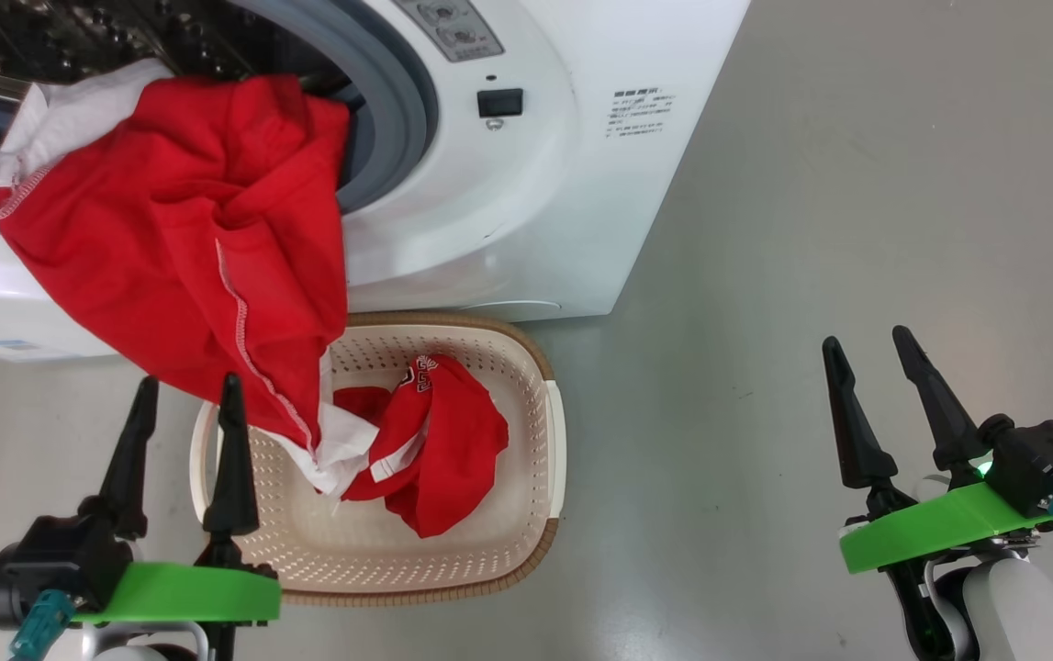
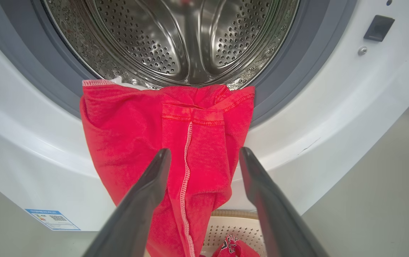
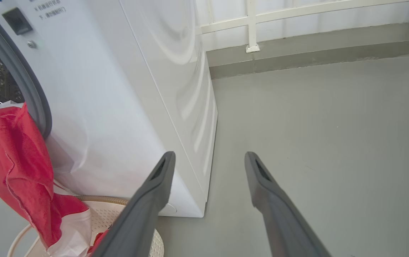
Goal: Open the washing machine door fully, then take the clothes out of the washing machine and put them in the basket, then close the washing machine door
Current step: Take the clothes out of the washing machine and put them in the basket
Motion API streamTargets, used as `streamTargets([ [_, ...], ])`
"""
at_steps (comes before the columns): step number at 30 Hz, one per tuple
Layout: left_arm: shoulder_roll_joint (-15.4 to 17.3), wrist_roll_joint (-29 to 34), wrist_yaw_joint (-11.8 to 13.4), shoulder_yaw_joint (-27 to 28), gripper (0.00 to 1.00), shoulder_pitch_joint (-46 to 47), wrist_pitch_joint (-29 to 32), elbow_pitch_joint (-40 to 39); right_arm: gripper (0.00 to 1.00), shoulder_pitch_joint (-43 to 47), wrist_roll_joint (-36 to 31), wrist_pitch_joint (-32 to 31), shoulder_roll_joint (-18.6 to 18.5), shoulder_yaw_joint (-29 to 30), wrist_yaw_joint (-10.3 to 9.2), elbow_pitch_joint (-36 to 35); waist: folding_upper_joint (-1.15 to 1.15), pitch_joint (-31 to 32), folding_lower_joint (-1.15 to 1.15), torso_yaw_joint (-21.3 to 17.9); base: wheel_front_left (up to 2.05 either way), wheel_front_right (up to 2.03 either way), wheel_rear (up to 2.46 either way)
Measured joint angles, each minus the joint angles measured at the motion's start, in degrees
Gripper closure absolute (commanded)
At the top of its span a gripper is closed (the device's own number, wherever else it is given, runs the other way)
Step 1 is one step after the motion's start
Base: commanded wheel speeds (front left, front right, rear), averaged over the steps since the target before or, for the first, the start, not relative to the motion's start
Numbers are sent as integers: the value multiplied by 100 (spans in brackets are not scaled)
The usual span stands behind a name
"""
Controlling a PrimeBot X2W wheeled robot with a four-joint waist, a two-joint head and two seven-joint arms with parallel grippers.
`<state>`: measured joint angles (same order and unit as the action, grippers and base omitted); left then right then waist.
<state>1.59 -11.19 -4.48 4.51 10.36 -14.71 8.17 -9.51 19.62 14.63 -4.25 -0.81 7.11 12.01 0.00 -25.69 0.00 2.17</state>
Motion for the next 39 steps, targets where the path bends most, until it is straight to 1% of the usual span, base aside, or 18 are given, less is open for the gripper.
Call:
streamTargets([
  [8, 0, 10, 7, 8, 0, 119, -1, 140, 0, 1, 0, 0, -3, 11, 0, -3, 0, -26, 0, 18, 0, 0, 0],
  [11, -1, 83, 1, 102, 0, 293, 0, 242, 0, 1, 0, 0, -2, 11, 0, -8, 0, -50, 0, 24, 0, 0, 0],
  [15, -7, 342, -19, 349, 0, 766, -1, 526, 0, -2, 0, 0, -2, 8, 0, -11, 0, -101, 0, 25, 0, 0, 0],
  [18, 2, 479, -58, 584, 0, 1151, 0, 821, 0, -8, -1, 0, -1, 4, 0, -11, 0, -144, 0, 14, 0, 0, 0],
  [24, 176, 700, -69, 894, 0, 1824, -1, 1540, 0, -18, 0, 0, 3, -8, 0, -9, 0, -197, 0, -64, 0, 0, 0],
  [33, 492, 828, -67, 1082, 0, 2683, 0, 2782, 0, -149, 0, 0, 16, -76, 0, -9, 0, -309, 0, -202, 0, 0, 0],
  [36, 501, 895, -49, 1080, 0, 2844, -1, 3033, 0, -149, 0, 0, 22, -119, 0, -7, 0, -335, 0, -260, 0, 0, 0],
  [39, 600, 926, -49, 1094, 0, 3017, -1, 3367, 0, -160, 0, 0, 29, -149, 0, -7, 0, -375, 0, -314, 0, 0, 0],
])
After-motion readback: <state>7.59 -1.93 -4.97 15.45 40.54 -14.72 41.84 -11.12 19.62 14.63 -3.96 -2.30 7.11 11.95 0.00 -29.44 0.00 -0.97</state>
